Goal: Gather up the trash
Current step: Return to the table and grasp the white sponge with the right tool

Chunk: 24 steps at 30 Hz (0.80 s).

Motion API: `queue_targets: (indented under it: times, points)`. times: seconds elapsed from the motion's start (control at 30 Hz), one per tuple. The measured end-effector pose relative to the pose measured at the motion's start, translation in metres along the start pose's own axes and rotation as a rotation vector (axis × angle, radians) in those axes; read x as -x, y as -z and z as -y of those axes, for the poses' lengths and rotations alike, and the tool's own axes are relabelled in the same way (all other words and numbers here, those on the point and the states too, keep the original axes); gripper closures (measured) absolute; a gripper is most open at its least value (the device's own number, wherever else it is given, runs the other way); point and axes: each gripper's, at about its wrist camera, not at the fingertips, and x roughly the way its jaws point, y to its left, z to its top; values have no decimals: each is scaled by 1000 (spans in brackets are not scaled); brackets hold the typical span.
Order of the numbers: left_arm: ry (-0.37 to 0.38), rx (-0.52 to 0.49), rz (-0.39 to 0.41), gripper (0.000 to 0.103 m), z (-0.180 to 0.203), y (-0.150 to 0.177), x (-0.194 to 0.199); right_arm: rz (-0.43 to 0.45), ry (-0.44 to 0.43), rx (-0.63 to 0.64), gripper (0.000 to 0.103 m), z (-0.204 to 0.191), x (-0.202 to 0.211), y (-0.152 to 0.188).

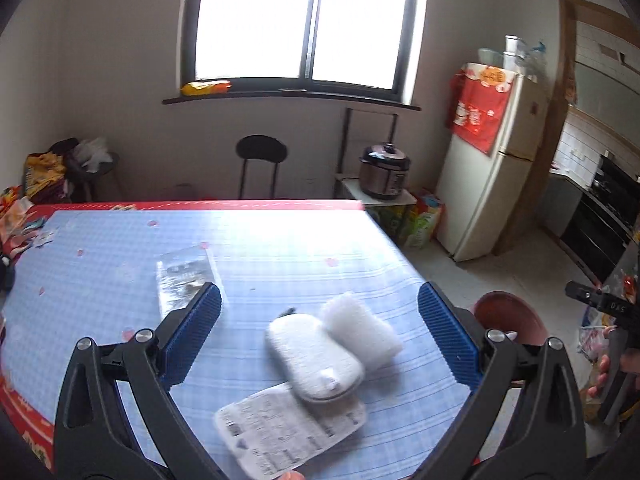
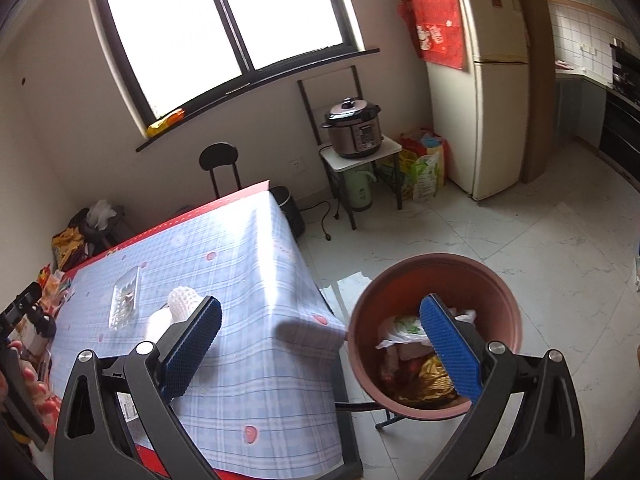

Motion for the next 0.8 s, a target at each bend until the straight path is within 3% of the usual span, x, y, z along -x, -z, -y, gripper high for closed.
queue_targets:
  times: [0.17,0.33,0.8]
  points:
    - [-94,85,-26,6,-74,24,19,-38,-61,59,5,-56,-17,8]
    - [-117,140,-69,6,-124,38,24,-85,-81,82,5,-98,-33,19]
    - [-71,223,-153,6,-219,47,0,-224,-95,217,5,-224,-89,51]
